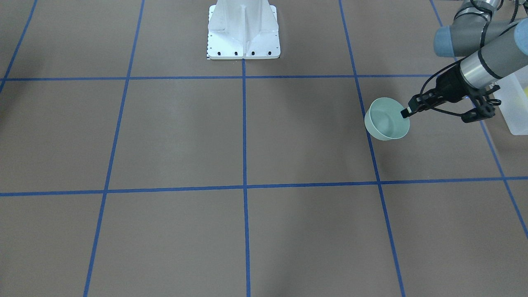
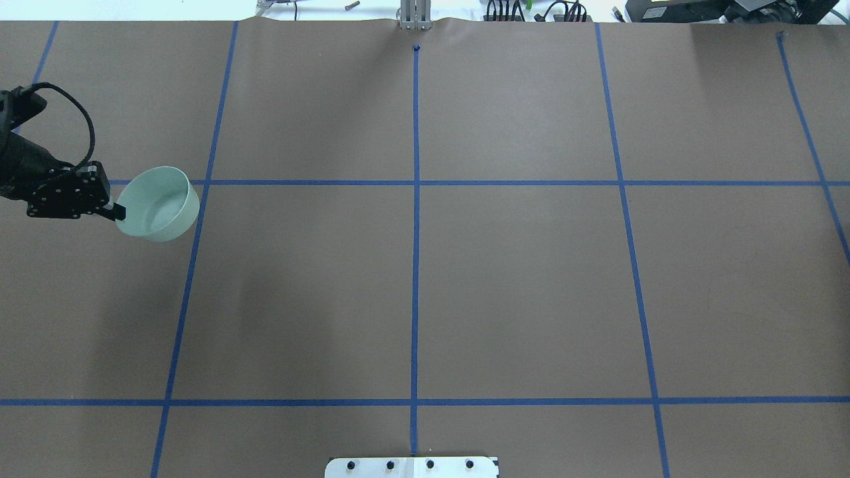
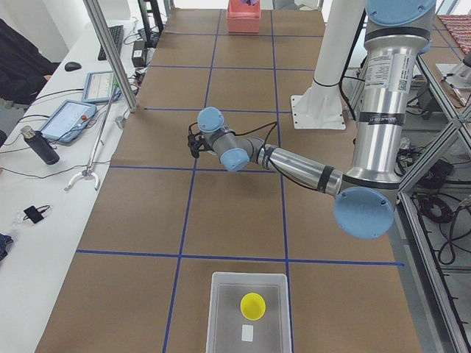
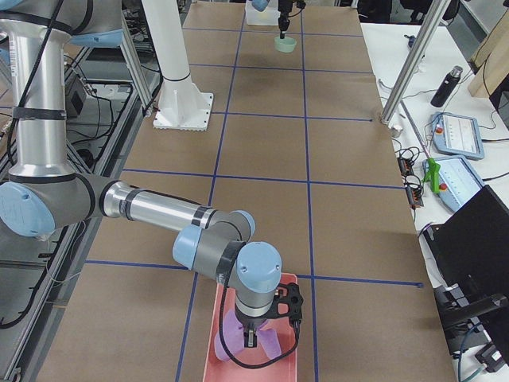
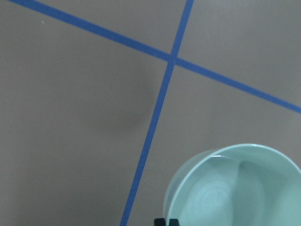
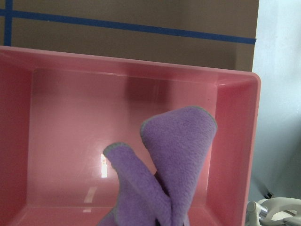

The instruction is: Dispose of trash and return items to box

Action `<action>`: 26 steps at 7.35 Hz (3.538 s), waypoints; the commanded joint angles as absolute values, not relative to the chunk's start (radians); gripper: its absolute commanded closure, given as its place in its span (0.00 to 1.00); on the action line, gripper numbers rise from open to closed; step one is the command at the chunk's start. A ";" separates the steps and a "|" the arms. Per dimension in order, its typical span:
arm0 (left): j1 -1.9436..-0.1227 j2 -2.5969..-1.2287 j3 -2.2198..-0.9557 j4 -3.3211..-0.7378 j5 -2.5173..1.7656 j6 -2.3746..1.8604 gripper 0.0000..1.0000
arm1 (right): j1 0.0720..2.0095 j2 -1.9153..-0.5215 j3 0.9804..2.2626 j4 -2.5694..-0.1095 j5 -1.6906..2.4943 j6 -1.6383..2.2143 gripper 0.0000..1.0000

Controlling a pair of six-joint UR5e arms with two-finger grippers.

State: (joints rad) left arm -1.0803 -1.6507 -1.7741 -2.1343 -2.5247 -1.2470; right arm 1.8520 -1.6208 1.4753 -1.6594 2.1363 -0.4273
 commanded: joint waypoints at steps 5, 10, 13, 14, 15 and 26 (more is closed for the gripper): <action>-1.441 -1.582 -1.730 -2.007 -2.602 -0.732 1.00 | 1.830 -1.614 1.556 -1.591 2.374 -0.175 0.00; -1.838 -1.413 -1.662 -1.579 -2.398 -0.112 1.00 | 1.620 -1.617 1.912 -1.765 2.401 0.148 0.00; -1.970 -1.433 -1.498 -1.526 -2.373 0.052 1.00 | 1.501 -1.614 2.005 -1.769 2.401 0.318 0.00; -1.970 -1.460 -1.391 -1.582 -2.372 0.057 1.00 | 1.476 -1.612 2.029 -1.769 2.398 0.357 0.00; -1.970 -1.471 -1.261 -1.741 -2.364 0.052 1.00 | 1.464 -1.614 2.037 -1.769 2.399 0.370 0.00; -1.970 -1.494 -1.222 -1.907 -2.230 0.084 0.01 | 1.439 -1.620 2.063 -1.769 2.391 0.368 0.00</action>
